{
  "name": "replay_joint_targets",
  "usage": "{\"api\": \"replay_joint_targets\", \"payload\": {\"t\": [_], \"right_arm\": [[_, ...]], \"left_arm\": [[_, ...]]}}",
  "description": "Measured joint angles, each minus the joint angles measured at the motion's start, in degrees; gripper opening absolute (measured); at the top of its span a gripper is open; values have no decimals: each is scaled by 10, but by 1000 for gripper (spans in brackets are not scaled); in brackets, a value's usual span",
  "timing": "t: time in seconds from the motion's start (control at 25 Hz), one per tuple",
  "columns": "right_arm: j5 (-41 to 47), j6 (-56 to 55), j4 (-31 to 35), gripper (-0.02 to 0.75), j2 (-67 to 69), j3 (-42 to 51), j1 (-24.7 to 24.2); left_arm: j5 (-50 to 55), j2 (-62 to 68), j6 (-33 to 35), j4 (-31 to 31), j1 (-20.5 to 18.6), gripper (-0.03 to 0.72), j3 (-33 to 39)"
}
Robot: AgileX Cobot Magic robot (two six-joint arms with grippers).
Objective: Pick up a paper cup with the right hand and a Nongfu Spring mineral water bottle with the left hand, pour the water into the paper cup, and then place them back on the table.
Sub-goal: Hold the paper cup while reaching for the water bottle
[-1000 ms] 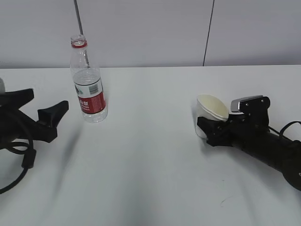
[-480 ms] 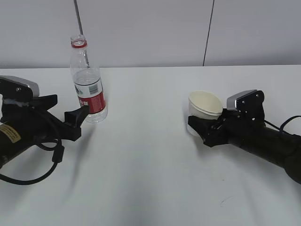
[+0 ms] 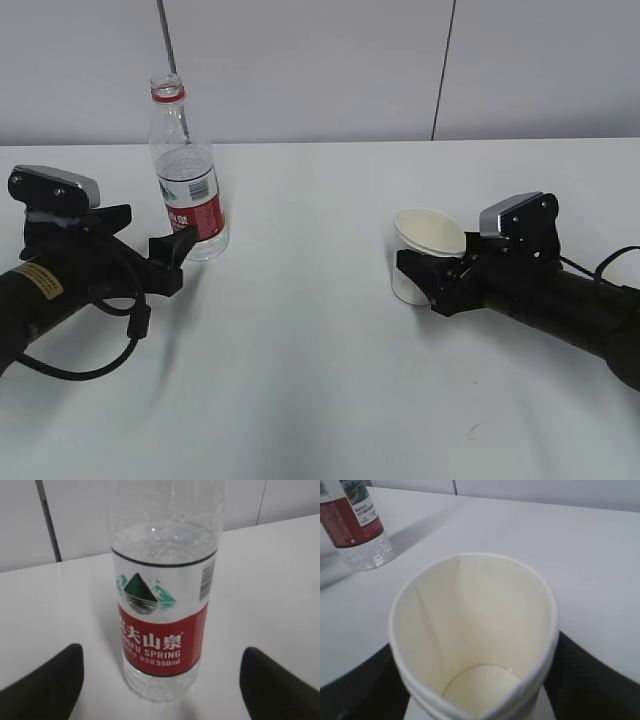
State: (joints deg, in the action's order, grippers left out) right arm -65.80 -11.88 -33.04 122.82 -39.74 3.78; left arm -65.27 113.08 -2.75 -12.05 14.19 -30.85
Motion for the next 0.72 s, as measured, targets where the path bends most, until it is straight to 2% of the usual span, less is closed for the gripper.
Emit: {"api": "replay_joint_targets", "payload": {"t": [0.4, 0.72], "right_arm": [[0, 1, -8, 566, 0, 0, 0], [0, 1, -10, 538, 0, 0, 0]], "left_arm": [[0, 26, 0, 0, 0, 582, -46], [0, 58, 0, 0, 0, 582, -72]]}}
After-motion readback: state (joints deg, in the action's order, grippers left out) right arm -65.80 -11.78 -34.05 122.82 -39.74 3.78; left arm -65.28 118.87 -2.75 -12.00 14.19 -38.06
